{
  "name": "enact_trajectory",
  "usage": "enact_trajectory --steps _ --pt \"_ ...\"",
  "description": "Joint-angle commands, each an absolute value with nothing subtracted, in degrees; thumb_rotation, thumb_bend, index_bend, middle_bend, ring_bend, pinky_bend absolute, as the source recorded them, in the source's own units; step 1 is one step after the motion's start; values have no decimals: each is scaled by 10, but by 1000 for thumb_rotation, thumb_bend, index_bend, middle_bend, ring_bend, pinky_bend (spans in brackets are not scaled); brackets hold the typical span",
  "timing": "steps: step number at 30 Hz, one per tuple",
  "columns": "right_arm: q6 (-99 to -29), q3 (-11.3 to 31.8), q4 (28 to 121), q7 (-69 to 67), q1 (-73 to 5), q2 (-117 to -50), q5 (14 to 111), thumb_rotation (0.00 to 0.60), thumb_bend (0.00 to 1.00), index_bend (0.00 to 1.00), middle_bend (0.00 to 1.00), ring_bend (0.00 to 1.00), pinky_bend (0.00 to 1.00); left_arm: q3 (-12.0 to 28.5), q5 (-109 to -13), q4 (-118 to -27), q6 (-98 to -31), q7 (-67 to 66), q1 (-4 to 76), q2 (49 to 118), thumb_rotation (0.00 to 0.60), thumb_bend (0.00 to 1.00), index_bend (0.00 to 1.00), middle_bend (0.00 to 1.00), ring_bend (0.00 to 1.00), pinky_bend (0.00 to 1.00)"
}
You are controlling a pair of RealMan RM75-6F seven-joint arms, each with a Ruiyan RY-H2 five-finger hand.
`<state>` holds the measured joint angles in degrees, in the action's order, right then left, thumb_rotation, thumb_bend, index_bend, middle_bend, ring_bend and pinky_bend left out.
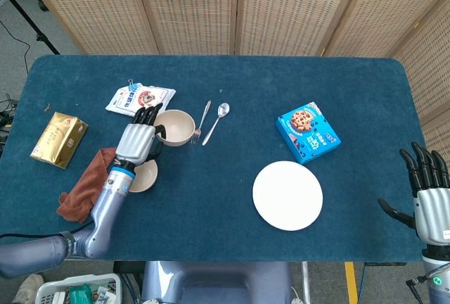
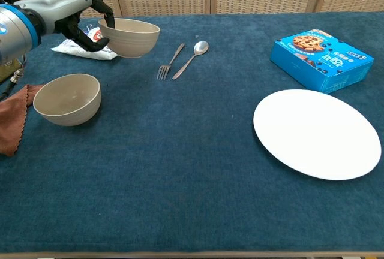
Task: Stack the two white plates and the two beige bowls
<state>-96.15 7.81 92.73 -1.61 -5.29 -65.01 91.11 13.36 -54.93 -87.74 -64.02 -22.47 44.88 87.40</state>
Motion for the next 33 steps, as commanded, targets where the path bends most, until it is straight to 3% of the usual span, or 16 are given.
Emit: enact_trajectory --steps 1,8,11,15,33 --pt "-963 77 930 -15 -52 -650 914 600 0 0 0 0 0 117 -587 -915 -659 -201 425 842 600 521 783 0 0 0" --pt "-968 73 937 -10 -49 -649 926 600 0 0 0 0 0 44 -722 -992 -723 -129 345 748 600 516 793 0 0 0" --pt "-972 73 939 -11 -47 -648 931 600 0 0 0 0 0 8 -764 -984 -745 -88 307 732 600 515 793 0 0 0" --pt "-974 71 942 -11 -46 -647 935 600 0 0 0 0 0 -10 -793 -946 -756 -34 283 739 600 515 797 0 0 0" --pt "-969 73 943 -11 -45 -647 933 600 0 0 0 0 0 -8 -832 -873 -735 3 259 784 600 514 797 0 0 0"
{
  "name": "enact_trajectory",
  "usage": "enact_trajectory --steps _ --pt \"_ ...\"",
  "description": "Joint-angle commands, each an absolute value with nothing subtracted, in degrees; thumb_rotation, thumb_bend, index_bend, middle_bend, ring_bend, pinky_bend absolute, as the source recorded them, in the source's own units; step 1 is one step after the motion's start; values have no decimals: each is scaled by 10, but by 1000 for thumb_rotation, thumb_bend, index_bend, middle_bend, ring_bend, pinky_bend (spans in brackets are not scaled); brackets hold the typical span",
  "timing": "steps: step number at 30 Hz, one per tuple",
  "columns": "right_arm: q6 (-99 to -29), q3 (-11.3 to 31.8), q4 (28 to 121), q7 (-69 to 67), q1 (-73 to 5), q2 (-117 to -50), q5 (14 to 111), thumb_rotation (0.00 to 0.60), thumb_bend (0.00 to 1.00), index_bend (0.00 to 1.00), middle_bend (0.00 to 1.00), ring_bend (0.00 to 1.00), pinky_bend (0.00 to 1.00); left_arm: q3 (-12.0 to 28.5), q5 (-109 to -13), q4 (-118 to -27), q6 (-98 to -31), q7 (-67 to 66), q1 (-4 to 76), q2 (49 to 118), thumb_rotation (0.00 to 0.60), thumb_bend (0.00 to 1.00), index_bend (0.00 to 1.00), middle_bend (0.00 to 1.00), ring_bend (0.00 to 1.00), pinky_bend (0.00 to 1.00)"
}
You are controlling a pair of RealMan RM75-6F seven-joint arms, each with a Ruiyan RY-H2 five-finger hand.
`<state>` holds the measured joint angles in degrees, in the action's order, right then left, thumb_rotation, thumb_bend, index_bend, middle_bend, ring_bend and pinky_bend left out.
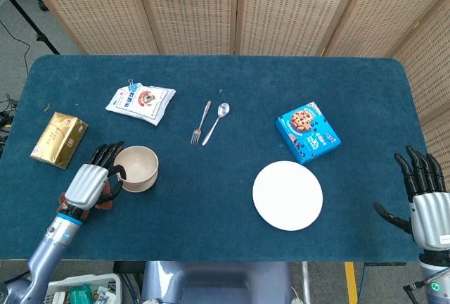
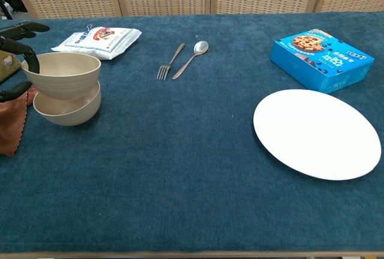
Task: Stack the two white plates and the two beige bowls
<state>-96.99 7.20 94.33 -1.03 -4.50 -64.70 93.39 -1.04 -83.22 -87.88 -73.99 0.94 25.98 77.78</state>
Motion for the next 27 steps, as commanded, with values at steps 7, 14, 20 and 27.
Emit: enact_trajectory --steps 7,14,20,27 --pt "-967 73 941 -13 -45 -647 932 600 0 0 0 0 0 1 -820 -844 -714 9 257 806 600 509 764 0 0 0" --pt "-967 74 942 -9 -44 -647 931 600 0 0 0 0 0 -12 -846 -845 -701 48 255 790 600 465 402 0 0 0" --pt "-966 72 944 -5 -44 -649 933 600 0 0 0 0 0 -20 -864 -850 -712 50 244 765 600 447 50 0 0 0" --pt "-966 72 947 -3 -43 -649 935 600 0 0 0 0 0 -26 -872 -860 -709 80 236 738 600 384 0 0 0 0"
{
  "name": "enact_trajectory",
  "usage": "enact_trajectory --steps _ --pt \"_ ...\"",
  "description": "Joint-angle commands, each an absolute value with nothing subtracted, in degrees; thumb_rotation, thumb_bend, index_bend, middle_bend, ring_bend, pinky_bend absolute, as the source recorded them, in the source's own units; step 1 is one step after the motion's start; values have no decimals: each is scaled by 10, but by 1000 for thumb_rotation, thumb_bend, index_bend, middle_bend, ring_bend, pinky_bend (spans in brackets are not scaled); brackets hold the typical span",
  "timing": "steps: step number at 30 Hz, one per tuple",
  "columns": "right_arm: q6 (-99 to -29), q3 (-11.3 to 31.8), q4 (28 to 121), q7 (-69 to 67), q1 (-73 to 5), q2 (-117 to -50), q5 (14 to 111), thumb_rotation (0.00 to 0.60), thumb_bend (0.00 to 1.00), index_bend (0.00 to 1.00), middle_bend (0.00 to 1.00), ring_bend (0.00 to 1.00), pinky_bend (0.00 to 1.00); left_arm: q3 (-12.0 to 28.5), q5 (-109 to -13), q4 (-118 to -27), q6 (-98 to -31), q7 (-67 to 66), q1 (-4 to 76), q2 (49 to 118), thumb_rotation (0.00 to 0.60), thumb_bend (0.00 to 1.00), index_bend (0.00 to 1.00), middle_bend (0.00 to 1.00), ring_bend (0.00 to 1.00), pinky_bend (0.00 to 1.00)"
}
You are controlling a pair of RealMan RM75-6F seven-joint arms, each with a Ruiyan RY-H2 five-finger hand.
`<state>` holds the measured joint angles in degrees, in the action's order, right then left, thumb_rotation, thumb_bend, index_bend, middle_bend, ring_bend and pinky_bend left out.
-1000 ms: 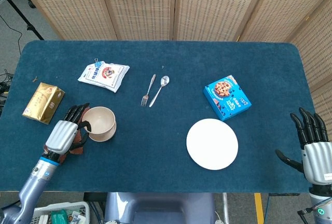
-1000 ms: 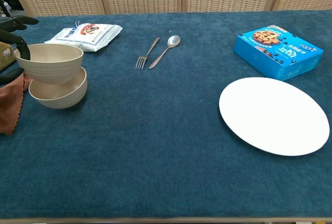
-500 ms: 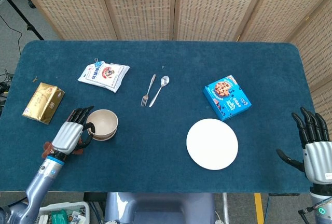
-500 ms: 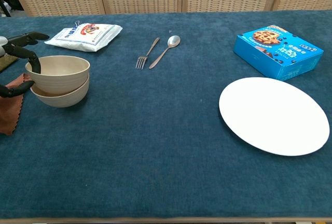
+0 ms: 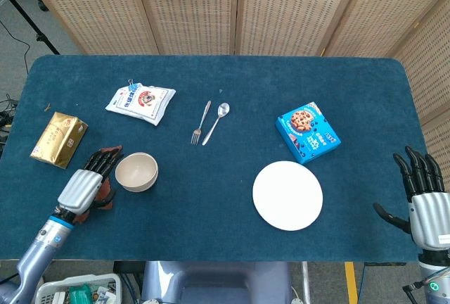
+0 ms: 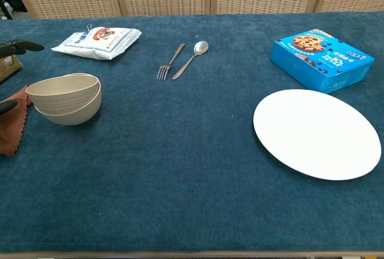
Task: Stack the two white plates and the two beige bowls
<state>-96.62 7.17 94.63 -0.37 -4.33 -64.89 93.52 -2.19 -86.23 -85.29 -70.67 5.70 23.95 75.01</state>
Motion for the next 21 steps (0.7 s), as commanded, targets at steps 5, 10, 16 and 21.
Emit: enact_trajectory --steps 5,10,16,21 --pt "-964 71 947 -2 -44 -650 936 600 0 0 0 0 0 -63 -937 -876 -712 146 236 695 600 381 0 0 0 0" --pt "-962 70 949 -1 -44 -650 937 600 0 0 0 0 0 -81 -979 -889 -726 155 234 677 600 381 0 0 0 0" --pt "-961 68 950 3 -45 -651 940 600 0 0 0 0 0 -86 -1000 -909 -717 125 239 684 600 381 0 0 0 0" --pt "-961 69 950 3 -44 -651 938 600 0 0 0 0 0 -86 -1001 -912 -703 98 240 700 600 381 0 0 0 0"
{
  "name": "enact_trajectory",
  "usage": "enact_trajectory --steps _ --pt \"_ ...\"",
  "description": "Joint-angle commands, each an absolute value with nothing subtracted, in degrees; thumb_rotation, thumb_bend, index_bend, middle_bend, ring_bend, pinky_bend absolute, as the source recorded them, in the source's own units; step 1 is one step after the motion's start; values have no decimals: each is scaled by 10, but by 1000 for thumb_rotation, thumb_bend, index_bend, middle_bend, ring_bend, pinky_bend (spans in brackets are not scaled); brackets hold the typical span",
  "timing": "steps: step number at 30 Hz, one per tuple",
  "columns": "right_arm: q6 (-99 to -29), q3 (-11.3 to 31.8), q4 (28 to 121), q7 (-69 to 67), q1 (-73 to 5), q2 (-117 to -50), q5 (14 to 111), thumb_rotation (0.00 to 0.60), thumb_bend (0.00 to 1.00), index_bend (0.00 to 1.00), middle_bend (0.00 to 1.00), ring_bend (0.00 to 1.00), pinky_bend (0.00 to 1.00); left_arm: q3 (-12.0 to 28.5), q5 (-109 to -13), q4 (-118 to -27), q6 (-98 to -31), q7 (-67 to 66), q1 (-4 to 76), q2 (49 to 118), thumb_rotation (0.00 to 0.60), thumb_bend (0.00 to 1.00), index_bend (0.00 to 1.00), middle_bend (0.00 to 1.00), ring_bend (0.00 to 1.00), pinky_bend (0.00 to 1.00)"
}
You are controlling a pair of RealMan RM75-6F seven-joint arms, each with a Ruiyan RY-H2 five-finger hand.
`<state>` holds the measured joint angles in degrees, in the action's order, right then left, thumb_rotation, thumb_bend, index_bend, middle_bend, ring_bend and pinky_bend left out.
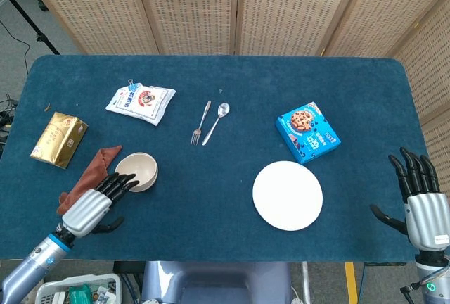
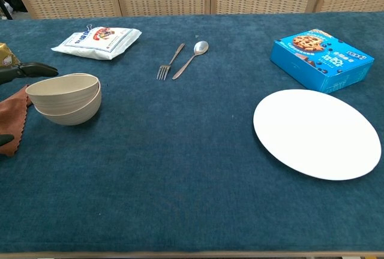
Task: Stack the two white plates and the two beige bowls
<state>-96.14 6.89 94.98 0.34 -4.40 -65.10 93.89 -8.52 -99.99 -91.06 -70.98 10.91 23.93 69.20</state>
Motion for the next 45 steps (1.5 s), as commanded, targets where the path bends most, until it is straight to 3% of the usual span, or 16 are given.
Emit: enact_trajectory --steps 1,13,45 --pt "-961 69 949 2 -44 -651 938 600 0 0 0 0 0 -87 -1002 -911 -701 92 240 703 600 381 0 0 0 0" --pt "-959 70 948 0 -45 -651 936 600 0 0 0 0 0 -84 -999 -899 -688 1 232 742 600 381 0 0 0 0" --pt "-957 71 946 0 -45 -652 934 600 0 0 0 0 0 -74 -970 -860 -658 -53 234 786 600 381 0 0 0 0"
